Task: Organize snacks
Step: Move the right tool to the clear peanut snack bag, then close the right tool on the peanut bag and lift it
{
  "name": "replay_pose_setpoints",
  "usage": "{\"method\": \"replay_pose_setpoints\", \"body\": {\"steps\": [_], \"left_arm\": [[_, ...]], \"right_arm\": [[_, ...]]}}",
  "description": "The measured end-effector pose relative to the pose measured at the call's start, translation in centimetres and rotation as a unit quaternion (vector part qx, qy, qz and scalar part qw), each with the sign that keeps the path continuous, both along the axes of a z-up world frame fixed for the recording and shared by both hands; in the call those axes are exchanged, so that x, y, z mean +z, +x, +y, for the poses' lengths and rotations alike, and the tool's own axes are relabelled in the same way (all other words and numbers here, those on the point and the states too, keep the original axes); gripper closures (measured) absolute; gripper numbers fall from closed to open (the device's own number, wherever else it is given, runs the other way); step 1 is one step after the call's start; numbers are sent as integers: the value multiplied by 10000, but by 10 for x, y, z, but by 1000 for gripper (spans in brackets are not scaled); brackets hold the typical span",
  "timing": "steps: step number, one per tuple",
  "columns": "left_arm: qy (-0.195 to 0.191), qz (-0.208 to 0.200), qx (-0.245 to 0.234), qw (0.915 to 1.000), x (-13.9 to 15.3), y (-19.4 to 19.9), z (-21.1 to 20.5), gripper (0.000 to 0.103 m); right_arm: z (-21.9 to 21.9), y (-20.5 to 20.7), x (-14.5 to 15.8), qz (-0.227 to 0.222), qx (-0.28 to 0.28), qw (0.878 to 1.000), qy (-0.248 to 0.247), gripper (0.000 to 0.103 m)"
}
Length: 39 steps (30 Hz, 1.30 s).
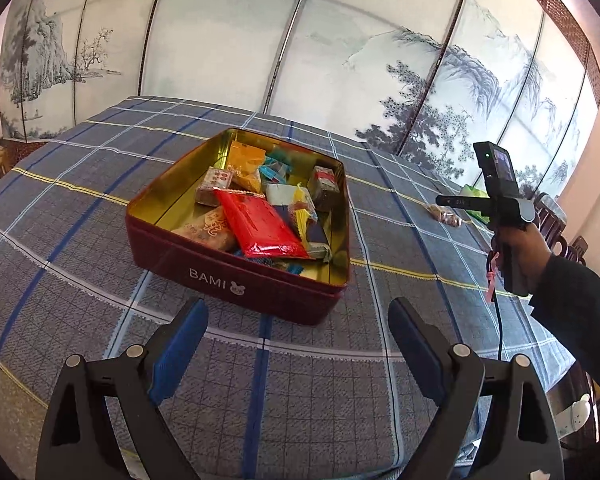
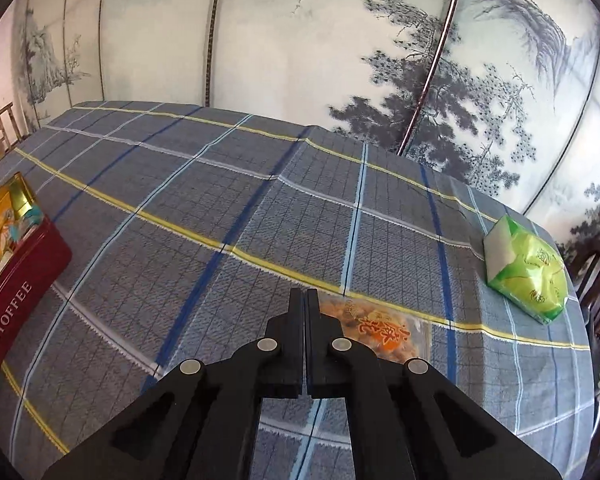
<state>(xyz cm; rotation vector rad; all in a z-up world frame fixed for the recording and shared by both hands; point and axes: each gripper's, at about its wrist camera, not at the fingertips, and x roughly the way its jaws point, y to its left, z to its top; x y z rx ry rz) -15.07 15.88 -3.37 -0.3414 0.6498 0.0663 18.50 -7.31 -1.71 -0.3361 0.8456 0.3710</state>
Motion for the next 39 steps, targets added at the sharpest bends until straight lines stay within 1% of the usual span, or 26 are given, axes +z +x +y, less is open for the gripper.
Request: {"method": "replay_pose_setpoints", "body": {"steps": [1, 2, 3, 5, 6, 7, 12, 14, 15, 16, 18, 20, 21, 22, 23, 24, 26, 28, 30, 31, 32, 33, 34, 36, 38, 39], "left_arm": [[33, -1, -30, 10000, 0, -3, -3, 14], [64, -7, -65, 10000, 1, -5, -5, 14], [95, -8, -99, 9999, 1, -8, -7, 14], [158, -18, -116, 9998, 1, -11, -10, 14], [174, -12, -115, 9998, 1, -11, -10, 14], [164, 8, -118, 9998, 0, -10, -10, 14], [49, 110, -94, 9999, -7, -2, -6, 14], [49, 149, -123, 9998, -9, 3, -8, 14], [66, 178, -145, 9997, -10, 5, -10, 14], [86, 210, -160, 9996, -11, 7, -11, 14], [110, 275, -179, 9994, -13, 11, -13, 14], [135, 332, -163, 9992, -14, 14, -14, 14], [136, 362, -138, 9992, -15, 15, -14, 14], [118, 401, -114, 9991, -16, 17, -13, 14], [92, 448, -97, 9989, -17, 19, -12, 14], [61, 488, -85, 9988, -19, 21, -12, 14], [37, 563, -75, 9984, -24, 25, -14, 14], [13, 661, -103, 9978, -29, 29, -18, 14], [-23, 670, -140, 9977, -29, 29, -22, 14], [-9, 649, -159, 9978, -28, 29, -24, 14], [17, 618, -181, 9979, -26, 28, -26, 14], [39, 584, -198, 9981, -24, 26, -27, 14], [43, 548, -208, 9983, -21, 24, -28, 14], [33, 471, -192, 9987, -17, 21, -28, 14], [38, 378, -198, 9991, -12, 15, -29, 14], [62, 339, -197, 9992, -10, 12, -30, 14]], "right_arm": [[-4, 0, -2, 247, 123, 9994, 191, 101], [-8, -3, -1, 283, 275, 9985, 371, 94], [-12, -7, 0, 202, 377, 9985, 351, 88], [-19, -11, 0, 181, 499, 9985, 116, 60], [-22, -13, 0, 165, 617, 9980, 28, 56], [-25, -16, 1, 136, 745, 9971, -78, 53], [-33, -8, -4, -56, 1029, 9890, -1056, 51], [-36, 3, -7, 135, 1250, 9864, -1063, 51], [-36, 9, -11, 173, 1338, 9839, -1175, 51], [-34, 16, -15, 224, 1443, 9809, -1284, 51], [-30, 28, -27, 507, 1819, 9722, -1388, 50], [-28, 33, -29, 287, 2171, 9636, -1533, 40], [-28, 38, -30, 269, 2329, 9597, -1547, 37], [-28, 43, -31, 289, 2459, 9569, -1516, 30], [-30, 49, -31, 301, 2541, 9553, -1482, 26], [-31, 55, -32, 360, 2560, 9545, -1484, 25], [-34, 66, -33, 645, 2598, 9556, -1230, 22], [-41, 76, -34, 935, 2576, 9574, -910, 23], [-47, 83, -36, 1229, 2382, 9617, -581, 25], [-50, 84, -37, 1353, 2312, 9628, -367, 34], [-54, 83, -37, 1371, 2241, 9647, -197, 48], [-55, 79, -35, 1295, 2158, 9676, -183, 57], [-55, 75, -34, 1286, 2056, 9700, -143, 63], [-53, 61, -34, 1191, 1921, 9740, -176, 63], [-48, 44, -32, 939, 1816, 9781, -391, 63], [-47, 34, -29, 896, 1748, 9799, -350, 63]]}}
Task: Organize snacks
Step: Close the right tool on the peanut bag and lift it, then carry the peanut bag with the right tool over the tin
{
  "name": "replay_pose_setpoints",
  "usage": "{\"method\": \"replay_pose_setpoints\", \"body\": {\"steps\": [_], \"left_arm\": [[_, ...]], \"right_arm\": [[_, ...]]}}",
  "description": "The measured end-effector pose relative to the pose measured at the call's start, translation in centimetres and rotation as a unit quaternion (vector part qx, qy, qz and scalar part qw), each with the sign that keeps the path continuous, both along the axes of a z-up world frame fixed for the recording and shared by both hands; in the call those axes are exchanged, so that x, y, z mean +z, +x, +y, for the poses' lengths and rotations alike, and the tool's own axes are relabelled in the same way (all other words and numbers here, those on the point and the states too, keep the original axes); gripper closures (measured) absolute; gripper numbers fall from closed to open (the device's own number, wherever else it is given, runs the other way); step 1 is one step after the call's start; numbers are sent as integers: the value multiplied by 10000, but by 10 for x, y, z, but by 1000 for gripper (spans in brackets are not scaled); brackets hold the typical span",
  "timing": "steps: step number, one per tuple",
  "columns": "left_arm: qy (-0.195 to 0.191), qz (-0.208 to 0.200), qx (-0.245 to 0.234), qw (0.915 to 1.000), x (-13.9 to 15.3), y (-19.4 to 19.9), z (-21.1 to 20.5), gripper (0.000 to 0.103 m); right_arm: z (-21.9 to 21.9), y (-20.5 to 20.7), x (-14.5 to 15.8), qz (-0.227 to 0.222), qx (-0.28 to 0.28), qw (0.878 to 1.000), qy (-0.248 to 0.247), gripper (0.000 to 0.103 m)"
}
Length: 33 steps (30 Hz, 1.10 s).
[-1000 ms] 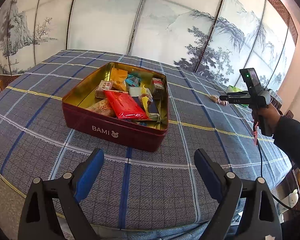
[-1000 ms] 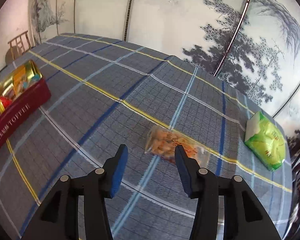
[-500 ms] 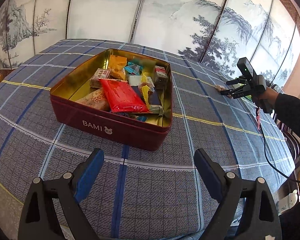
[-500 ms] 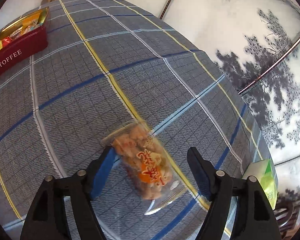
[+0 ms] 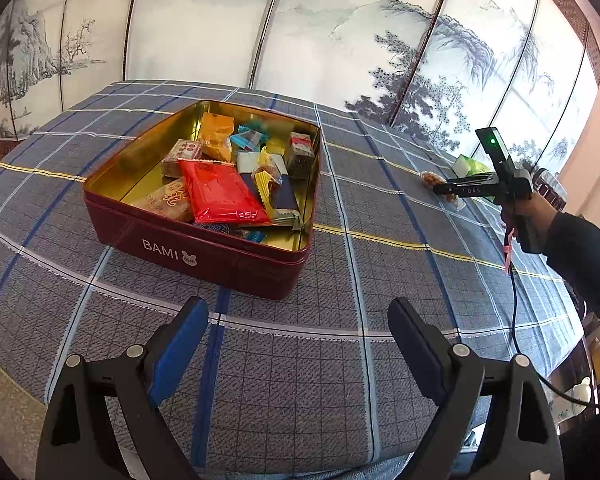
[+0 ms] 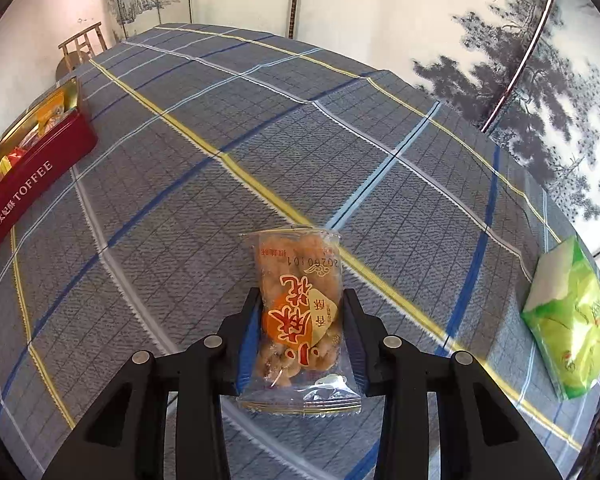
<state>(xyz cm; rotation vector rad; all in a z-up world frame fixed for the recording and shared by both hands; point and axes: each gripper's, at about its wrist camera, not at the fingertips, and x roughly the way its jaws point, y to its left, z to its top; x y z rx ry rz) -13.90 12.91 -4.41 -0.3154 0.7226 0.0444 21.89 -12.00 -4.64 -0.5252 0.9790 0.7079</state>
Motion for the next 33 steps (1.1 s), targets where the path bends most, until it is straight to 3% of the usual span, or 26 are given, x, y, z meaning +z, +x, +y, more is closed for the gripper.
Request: {"method": "replay_pose_setpoints", "body": {"steps": [5, 9, 13, 22, 33], "left_arm": [[36, -50, 145, 9999, 1, -17, -1, 14], [56, 25, 319, 9995, -1, -27, 4, 14], [104, -8, 419, 9991, 1, -39, 8, 14], [99, 18, 564, 9984, -4, -53, 15, 14], [12, 148, 602, 9981, -14, -49, 22, 14]], "right_arm": [[-9, -44, 20, -449, -935, 9940, 345, 63], [-19, -72, 29, -716, -1821, 9779, 738, 63], [-14, -94, 34, -922, -2367, 9631, 888, 63], [44, -116, 48, -1276, -2339, 9610, 743, 63], [102, -113, 62, -1339, -2312, 9605, 779, 63]]}}
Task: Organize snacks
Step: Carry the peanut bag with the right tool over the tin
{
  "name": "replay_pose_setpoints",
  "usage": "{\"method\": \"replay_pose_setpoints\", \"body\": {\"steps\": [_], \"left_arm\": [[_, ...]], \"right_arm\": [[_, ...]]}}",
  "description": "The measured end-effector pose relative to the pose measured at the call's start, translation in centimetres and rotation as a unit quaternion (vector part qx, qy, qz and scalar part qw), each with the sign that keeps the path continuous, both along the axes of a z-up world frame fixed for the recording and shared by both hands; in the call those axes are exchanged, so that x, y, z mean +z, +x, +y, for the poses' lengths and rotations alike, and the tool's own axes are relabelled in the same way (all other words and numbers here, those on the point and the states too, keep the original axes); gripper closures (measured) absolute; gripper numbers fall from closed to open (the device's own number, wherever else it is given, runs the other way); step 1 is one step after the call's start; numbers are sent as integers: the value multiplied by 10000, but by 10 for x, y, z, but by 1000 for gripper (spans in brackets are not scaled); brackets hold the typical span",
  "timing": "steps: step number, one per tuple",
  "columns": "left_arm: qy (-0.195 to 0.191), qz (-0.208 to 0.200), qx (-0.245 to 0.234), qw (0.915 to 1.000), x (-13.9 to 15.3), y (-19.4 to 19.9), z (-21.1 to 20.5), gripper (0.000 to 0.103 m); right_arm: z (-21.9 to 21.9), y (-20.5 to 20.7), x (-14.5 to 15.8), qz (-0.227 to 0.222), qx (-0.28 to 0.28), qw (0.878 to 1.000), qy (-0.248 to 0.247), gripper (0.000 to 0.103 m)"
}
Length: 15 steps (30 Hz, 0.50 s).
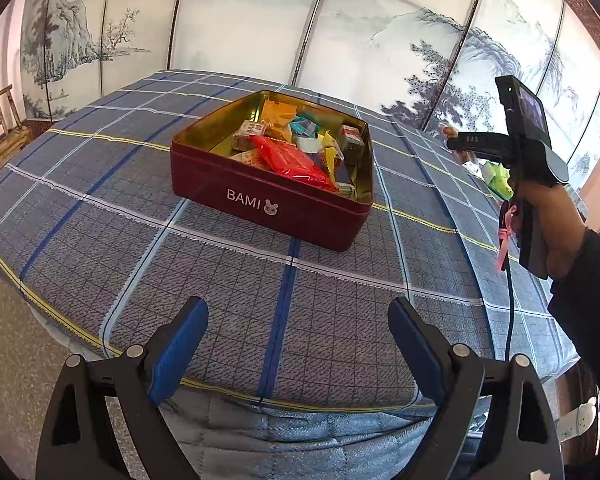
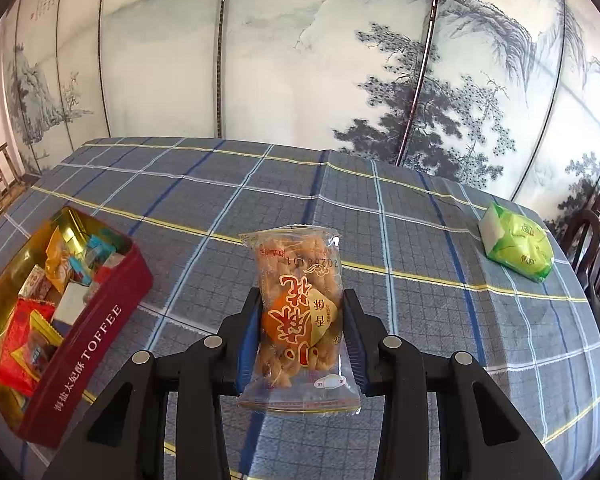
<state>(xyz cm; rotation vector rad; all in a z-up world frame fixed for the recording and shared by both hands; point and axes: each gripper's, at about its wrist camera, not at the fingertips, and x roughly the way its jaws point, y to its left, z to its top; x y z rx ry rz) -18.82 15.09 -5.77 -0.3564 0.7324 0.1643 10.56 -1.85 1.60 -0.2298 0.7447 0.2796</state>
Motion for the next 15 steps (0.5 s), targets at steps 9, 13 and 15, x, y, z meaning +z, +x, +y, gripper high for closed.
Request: {"method": "replay_pose_setpoints", "body": {"steps": [9, 13, 15], "left_arm": [[-92, 21, 85, 9999, -5, 1, 10, 14], [-124, 35, 120, 9998, -7, 0, 12, 14], [-145, 49, 131, 9998, -8, 0, 14, 14]], "right_arm": [[33, 2, -1, -34, 208, 9997, -94, 63], [43, 2, -1, -34, 257, 9996, -94, 63], [47, 2, -1, -30, 279, 9995, -113, 63]]}}
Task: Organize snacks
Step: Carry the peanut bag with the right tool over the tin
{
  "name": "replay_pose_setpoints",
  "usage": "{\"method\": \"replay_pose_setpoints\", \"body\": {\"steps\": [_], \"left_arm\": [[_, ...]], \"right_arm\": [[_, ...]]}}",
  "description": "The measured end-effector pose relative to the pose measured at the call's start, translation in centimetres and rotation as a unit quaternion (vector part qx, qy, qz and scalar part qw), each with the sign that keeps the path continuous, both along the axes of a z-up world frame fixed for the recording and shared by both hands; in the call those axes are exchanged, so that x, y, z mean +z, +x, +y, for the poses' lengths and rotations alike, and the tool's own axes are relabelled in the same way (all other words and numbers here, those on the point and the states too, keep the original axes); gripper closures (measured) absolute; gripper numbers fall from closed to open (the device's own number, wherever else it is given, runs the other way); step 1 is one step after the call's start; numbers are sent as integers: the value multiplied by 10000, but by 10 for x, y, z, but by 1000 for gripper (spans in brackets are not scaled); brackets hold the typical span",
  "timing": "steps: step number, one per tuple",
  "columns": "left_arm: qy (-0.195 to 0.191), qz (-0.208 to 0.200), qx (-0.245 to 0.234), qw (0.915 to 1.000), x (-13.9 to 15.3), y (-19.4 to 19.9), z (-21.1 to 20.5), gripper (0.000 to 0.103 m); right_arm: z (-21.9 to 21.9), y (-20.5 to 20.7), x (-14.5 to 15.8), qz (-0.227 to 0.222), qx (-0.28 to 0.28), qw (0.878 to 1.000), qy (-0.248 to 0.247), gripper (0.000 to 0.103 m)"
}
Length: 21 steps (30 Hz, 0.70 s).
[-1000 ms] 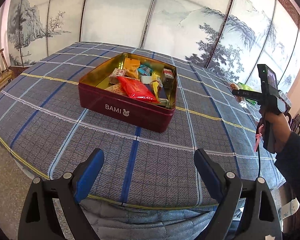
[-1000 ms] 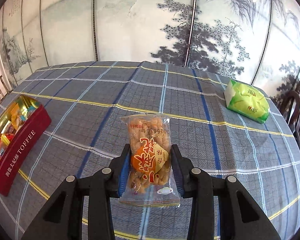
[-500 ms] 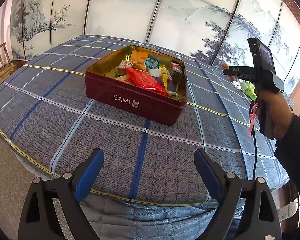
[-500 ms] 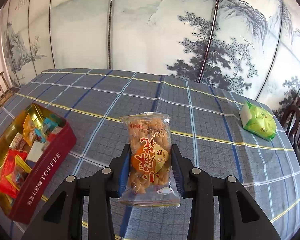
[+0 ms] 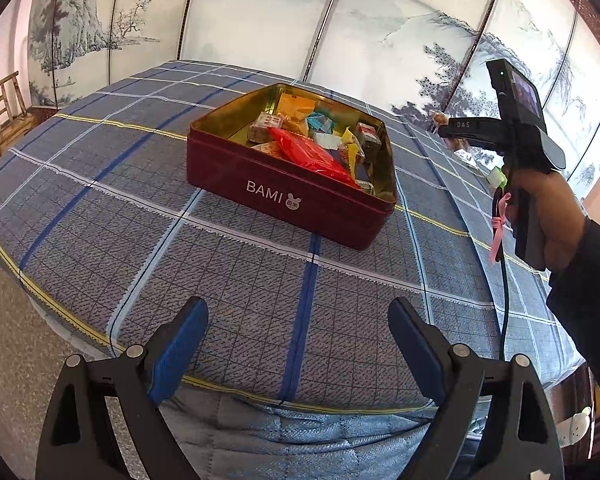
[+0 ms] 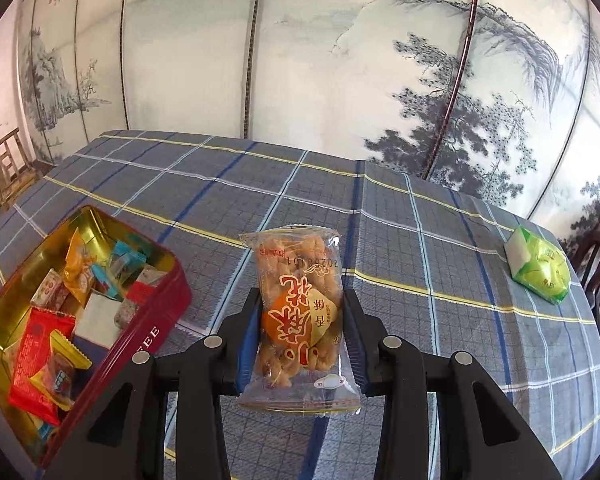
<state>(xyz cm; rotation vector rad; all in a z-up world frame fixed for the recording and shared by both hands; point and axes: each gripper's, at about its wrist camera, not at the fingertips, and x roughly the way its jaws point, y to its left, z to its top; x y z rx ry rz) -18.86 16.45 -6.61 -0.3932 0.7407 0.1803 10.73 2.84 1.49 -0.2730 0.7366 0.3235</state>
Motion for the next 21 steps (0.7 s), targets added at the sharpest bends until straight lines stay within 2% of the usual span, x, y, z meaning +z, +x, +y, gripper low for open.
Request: {"method": "replay_pose_setpoints", "body": {"steps": [21], "left_arm": [[-42, 18, 58, 10000, -4, -10, 5, 14]], "right_arm": [[39, -19, 11, -47, 288, 9996, 40, 63]]}}
